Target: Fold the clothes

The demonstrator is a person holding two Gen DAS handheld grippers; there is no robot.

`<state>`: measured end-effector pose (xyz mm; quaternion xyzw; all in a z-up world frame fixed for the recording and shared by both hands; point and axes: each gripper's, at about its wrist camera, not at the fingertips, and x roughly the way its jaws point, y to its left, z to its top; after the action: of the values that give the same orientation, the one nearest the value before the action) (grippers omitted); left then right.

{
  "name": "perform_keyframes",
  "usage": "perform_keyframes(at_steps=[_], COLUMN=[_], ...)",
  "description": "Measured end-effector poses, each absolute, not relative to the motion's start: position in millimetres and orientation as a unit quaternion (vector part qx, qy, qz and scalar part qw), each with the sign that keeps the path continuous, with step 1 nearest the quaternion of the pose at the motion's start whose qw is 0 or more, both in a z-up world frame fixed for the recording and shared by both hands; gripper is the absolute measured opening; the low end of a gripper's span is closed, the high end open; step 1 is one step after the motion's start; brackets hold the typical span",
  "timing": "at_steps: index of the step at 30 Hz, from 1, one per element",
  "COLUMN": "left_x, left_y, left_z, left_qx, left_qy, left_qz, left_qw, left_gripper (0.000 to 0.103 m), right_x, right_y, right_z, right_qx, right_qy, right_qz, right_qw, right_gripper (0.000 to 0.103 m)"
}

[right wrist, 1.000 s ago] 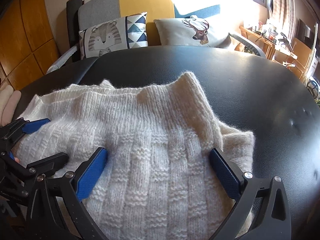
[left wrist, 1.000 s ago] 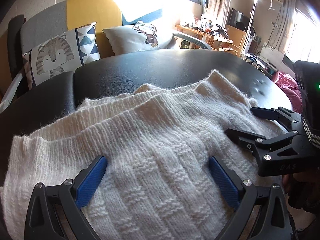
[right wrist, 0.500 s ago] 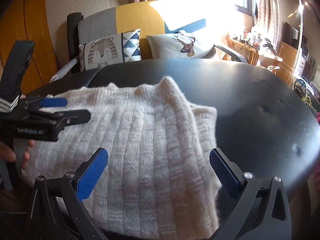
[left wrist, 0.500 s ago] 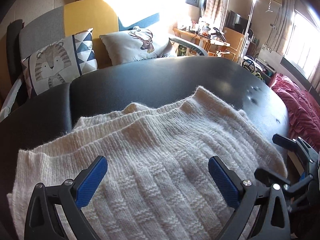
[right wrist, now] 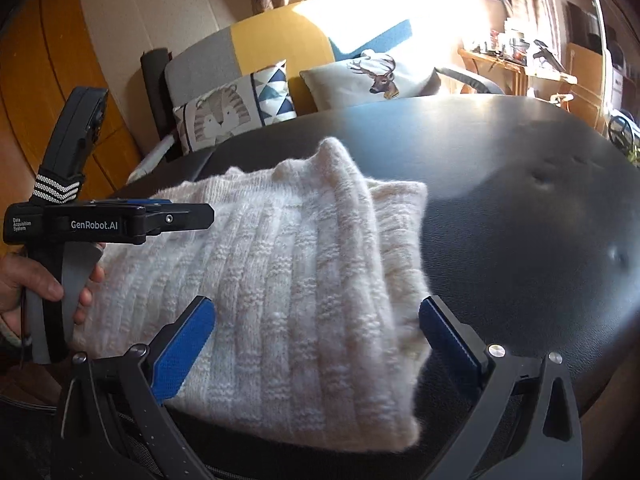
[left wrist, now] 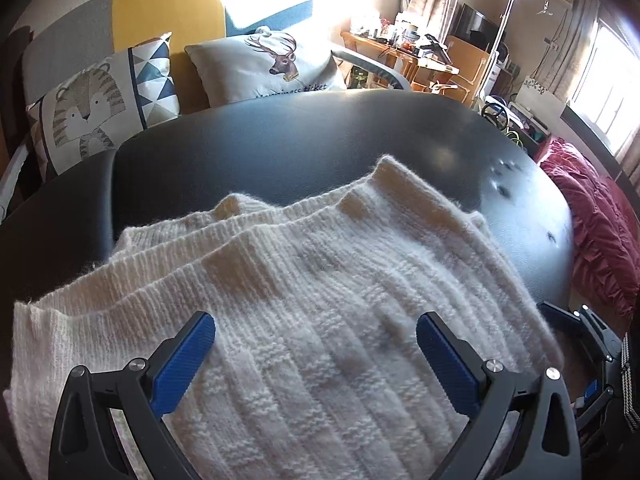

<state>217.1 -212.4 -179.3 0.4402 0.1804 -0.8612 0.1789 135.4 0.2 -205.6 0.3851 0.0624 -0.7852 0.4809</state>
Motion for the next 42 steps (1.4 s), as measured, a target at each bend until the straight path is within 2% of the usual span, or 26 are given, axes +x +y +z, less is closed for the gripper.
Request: perform_keyframes(at_steps=[3, 7, 16, 18, 23, 26, 31, 32, 33, 35, 42], left_x=[197, 172, 134, 130, 116, 108, 99, 98, 97, 96, 98], left_y=[-202, -197, -200, -202, -199, -194, -188, -188, -188, -189, -188], left_z=[-169, -166, -173, -176, -183, -185, -187, -188, -189, -191, -189], left_qx=[0.449, 0.461, 0.472, 0.474, 0.491, 0.499, 0.512, 0.514, 0.516, 0.52, 0.528], left_qy=[0.186, 0.23, 0.33, 0.347, 0.355, 0.354, 0.361, 0.363, 0.366, 0.371, 0.372], left_qz=[-0.859, -0.85, -0.817, -0.809, -0.795, -0.791, -0.779, -0.777, -0.774, -0.769, -0.763], left_qw=[0.157, 0.112, 0.028, 0.026, 0.03, 0.028, 0.019, 0.02, 0.021, 0.022, 0.031], left_gripper=[0.103, 0.103, 0.103, 0.103, 0.103, 0.103, 0.103, 0.103, 0.103, 0.103, 0.103], right_x=[111, 85, 72, 69, 66, 59, 55, 55, 56, 60, 97], right_y=[13, 19, -12, -17, -18, -16, -15, -15, -15, -16, -29], right_z=[-211, -216, -234, -239, -244, -251, -254, -254, -254, -249, -208], right_qx=[0.406, 0.427, 0.442, 0.444, 0.444, 0.469, 0.48, 0.481, 0.482, 0.477, 0.406], right_qy=[0.022, -0.029, -0.023, -0.022, -0.03, -0.073, -0.106, -0.106, -0.107, -0.107, -0.033], right_qz=[-0.783, -0.766, -0.73, -0.732, -0.744, -0.711, -0.693, -0.693, -0.693, -0.696, -0.735], right_qw=[0.471, 0.48, 0.522, 0.516, 0.498, 0.518, 0.528, 0.527, 0.526, 0.526, 0.542], right_gripper=[0.103, 0.103, 0.101, 0.086, 0.065, 0.044, 0.044, 0.039, 0.03, 0.027, 0.026])
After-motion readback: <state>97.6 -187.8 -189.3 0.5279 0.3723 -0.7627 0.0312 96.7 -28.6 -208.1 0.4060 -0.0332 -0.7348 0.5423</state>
